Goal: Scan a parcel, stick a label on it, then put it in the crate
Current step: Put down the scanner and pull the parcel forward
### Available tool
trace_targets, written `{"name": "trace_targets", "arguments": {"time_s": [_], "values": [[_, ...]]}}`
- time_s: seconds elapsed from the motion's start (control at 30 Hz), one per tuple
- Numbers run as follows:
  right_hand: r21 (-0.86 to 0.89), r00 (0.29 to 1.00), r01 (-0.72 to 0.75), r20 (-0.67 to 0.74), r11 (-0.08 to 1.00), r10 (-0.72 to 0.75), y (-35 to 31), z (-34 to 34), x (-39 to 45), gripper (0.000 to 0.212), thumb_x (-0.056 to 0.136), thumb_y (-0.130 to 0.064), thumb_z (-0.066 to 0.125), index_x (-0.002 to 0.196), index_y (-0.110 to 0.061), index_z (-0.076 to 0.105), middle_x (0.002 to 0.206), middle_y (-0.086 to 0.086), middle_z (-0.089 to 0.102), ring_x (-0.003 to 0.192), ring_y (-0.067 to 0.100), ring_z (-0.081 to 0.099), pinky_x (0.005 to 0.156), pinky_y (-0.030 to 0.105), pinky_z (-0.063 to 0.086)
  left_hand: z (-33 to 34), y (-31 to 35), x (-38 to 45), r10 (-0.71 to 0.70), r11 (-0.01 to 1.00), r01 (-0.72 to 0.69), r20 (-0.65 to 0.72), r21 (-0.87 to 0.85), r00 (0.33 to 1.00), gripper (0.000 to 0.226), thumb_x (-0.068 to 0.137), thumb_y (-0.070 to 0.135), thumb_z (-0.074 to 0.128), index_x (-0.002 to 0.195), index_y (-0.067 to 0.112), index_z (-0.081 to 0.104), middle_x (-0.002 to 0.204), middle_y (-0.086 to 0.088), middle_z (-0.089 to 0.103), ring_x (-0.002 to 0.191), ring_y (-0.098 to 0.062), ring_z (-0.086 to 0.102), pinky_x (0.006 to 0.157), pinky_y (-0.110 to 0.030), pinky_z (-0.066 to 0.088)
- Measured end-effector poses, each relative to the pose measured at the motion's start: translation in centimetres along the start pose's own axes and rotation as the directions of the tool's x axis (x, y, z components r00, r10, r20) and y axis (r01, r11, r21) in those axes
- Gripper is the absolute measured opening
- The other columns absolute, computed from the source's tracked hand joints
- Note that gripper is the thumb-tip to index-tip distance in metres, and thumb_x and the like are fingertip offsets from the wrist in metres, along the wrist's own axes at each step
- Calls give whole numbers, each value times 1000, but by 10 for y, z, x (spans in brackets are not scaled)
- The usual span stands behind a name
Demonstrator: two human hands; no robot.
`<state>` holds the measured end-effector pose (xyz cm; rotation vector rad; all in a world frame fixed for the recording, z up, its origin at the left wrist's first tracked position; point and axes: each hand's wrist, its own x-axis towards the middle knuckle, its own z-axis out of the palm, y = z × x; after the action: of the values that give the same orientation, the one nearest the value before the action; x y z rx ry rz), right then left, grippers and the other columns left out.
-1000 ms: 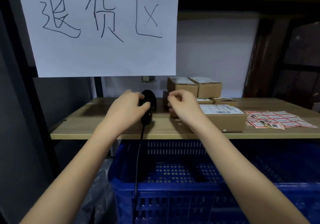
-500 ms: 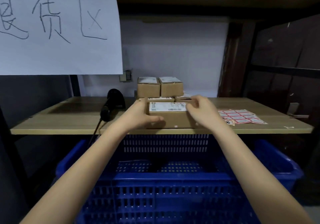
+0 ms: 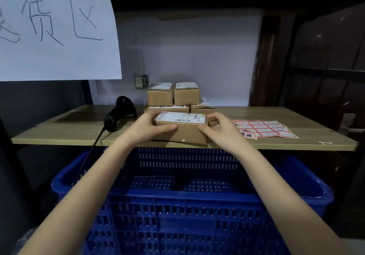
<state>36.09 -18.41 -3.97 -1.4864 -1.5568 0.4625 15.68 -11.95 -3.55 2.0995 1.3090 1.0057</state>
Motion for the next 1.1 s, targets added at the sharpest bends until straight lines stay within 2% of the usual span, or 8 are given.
{"name": "trace_targets", "arguments": {"time_s": [0.17,0.33,0.4,0.53,0.63,0.87,1.0,1.1], "values": [[48,999,-36,39,998,35,1,-13,-6,56,85,-36,64,132,-12,45,119,2,53,101,19,57,88,27,44,-9,2,0,-45,998,42,69,40,997,74,74,42,72,137,12,45,131,-1,55,112,-12,53,88,-18,45],[71,995,-101,10,992,101,1,-28,15,38,98,-34,38,132,-21,50,133,8,57,120,28,55,94,36,45,-2,23,-45,161,895,18,-362,446,918,66,81,54,57,135,16,49,121,-11,52,114,-29,52,91,-39,46],[76,991,-118,64,990,114,4,-21,26,33,98,-26,37,125,-25,56,132,7,58,116,28,58,96,39,48,16,39,-66,160,890,10,-333,456,929,65,86,54,49,140,18,41,122,-11,49,113,-29,53,89,-38,45],[136,987,-124,114,983,109,4,-9,29,34,99,-15,38,127,-12,56,121,4,59,82,-1,60,55,-1,42,46,43,-73,51,913,48,-230,406,972,77,87,57,44,148,16,23,139,-11,35,126,-28,45,94,-37,44],[205,990,-116,102,972,97,5,-9,22,31,99,-15,39,121,-11,59,122,13,61,99,15,55,88,22,49,51,41,-73,24,953,33,-183,302,983,82,86,55,48,149,13,18,150,-10,23,134,-26,38,101,-36,40],[116,995,73,55,991,-80,11,-11,-7,30,95,-19,51,120,-8,62,108,2,62,95,12,58,89,32,54,31,23,-58,-12,999,10,-44,-49,999,85,78,34,70,147,8,29,149,-8,37,131,-18,46,112,-31,34],[33,992,124,0,992,-124,10,-3,-13,32,89,-20,59,118,-6,61,102,6,63,87,12,56,81,20,46,15,19,-46,-46,951,71,91,-302,995,70,81,11,68,145,11,36,135,-3,56,111,-5,59,93,-11,47],[27,994,104,-29,994,-103,8,2,-11,33,86,-22,64,115,-6,61,100,7,61,87,16,57,86,30,47,7,14,-38,-26,949,66,134,-307,991,62,84,8,64,141,16,43,113,15,65,89,16,61,78,1,46]]}}
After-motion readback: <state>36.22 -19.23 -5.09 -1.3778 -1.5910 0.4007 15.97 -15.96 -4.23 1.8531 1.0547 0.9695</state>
